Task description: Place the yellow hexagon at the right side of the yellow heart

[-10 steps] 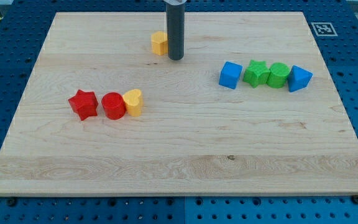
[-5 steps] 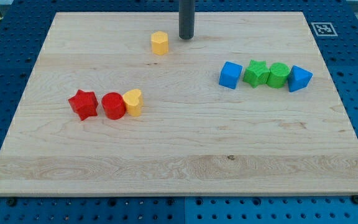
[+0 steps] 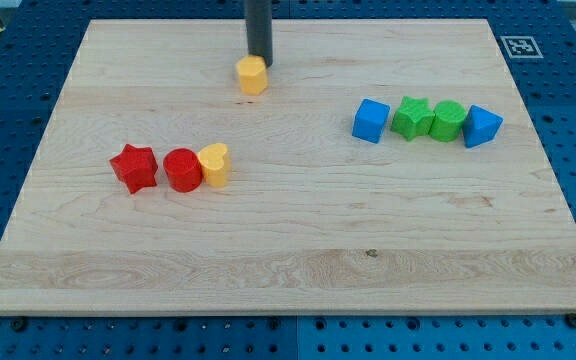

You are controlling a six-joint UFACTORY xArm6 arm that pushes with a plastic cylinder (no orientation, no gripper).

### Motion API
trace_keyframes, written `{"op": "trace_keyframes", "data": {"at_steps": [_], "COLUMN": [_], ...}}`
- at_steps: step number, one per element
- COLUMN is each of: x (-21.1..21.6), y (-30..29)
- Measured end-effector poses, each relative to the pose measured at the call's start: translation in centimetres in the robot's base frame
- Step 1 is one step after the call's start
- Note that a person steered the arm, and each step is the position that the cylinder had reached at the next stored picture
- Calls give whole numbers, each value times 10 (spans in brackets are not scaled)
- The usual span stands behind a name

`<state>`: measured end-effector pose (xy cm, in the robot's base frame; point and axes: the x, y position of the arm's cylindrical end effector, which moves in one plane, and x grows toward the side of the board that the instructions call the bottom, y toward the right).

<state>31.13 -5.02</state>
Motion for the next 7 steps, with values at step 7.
{"op": "trace_keyframes", "data": {"at_steps": [7], "x": [23], "y": [-28]}}
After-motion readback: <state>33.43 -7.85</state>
